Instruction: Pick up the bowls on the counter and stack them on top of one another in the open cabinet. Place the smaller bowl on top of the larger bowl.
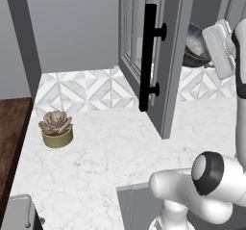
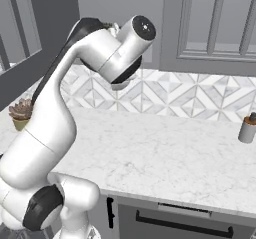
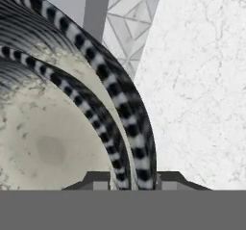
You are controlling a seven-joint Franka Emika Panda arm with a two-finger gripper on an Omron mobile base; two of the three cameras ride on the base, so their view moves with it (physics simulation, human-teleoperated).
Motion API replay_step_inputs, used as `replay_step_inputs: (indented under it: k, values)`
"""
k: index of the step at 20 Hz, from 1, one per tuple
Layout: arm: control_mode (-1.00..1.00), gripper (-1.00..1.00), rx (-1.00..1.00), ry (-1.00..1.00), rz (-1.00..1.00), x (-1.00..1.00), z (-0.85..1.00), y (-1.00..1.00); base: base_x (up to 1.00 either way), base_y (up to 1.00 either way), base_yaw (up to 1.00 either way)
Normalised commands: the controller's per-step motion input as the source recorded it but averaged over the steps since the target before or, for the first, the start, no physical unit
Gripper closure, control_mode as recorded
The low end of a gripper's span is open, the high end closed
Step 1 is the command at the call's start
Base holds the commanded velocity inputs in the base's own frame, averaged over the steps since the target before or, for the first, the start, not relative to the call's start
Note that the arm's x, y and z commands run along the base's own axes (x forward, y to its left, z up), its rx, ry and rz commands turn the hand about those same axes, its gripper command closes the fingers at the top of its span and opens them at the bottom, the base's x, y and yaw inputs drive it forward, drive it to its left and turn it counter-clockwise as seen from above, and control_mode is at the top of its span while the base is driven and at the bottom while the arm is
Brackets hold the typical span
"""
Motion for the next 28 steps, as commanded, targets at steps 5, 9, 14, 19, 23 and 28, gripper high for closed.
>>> replay_step_inputs:
  k: [5, 9, 14, 19, 23, 28]
  values:
    - [-1.00, 1.00, -0.11, -0.05, -0.05, 0.43, 0.50, 0.24, 0.00, 0.00, 0.00]
    - [-1.00, 1.00, -0.18, 0.08, -0.04, 0.98, -0.15, 0.48, 0.00, 0.00, 0.00]
    - [-1.00, 1.00, -0.12, 0.04, -0.04, 1.00, -0.12, 0.30, 0.00, 0.00, 0.00]
    - [-1.00, -1.00, -0.04, 0.00, -0.07, 1.00, -0.04, 0.03, 0.00, 0.00, 0.00]
    - [-1.00, -1.00, 0.00, 0.00, 0.00, 0.12, -0.03, 0.00, 0.00, 0.00, 0.00]
    - [-1.00, -1.00, 0.02, -0.22, 0.00, -0.72, -0.02, -0.24, 0.00, 0.00, 0.00]
